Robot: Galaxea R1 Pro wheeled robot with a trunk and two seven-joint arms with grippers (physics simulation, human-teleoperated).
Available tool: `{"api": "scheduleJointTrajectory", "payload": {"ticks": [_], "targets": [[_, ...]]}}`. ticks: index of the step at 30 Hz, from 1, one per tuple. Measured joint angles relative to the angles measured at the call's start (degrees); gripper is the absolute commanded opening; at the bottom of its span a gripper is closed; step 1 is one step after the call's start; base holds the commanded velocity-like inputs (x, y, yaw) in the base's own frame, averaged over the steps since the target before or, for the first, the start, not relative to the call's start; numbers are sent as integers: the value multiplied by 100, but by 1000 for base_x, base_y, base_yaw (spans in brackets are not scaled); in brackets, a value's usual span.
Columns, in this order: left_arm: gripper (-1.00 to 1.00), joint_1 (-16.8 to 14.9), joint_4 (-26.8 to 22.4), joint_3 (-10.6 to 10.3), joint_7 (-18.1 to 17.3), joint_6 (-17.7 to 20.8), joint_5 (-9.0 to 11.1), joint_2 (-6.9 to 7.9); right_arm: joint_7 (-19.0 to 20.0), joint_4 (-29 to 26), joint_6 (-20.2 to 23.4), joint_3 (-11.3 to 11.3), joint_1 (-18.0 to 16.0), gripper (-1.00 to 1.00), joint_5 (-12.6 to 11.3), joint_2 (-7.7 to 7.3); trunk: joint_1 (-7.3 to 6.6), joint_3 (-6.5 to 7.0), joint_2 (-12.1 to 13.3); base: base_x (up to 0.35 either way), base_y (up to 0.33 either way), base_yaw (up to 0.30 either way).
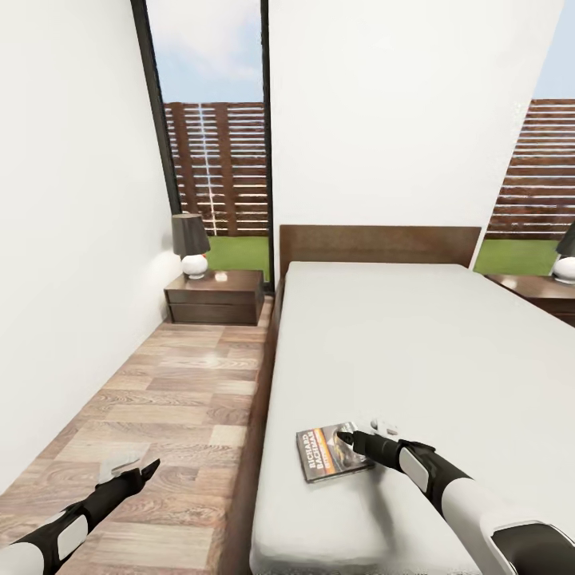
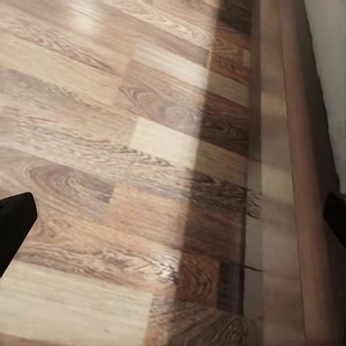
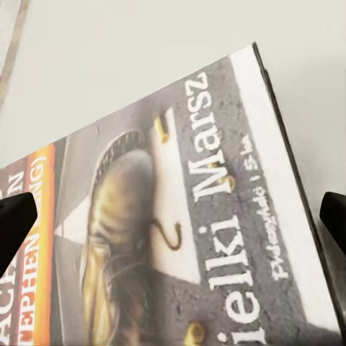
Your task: In the bedroom, move the book from the bed onto either nightstand, and place the two sandals side by side next to the bed.
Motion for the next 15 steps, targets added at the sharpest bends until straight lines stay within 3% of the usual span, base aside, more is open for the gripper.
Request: {"api": "scheduleJointTrajectory", "payload": {"ticks": [15], "targets": [[100,0,0,0,0,0,0,0,46,-6,-9,13,8,100,19,-1,0,0,0,-3,13,0]]}}
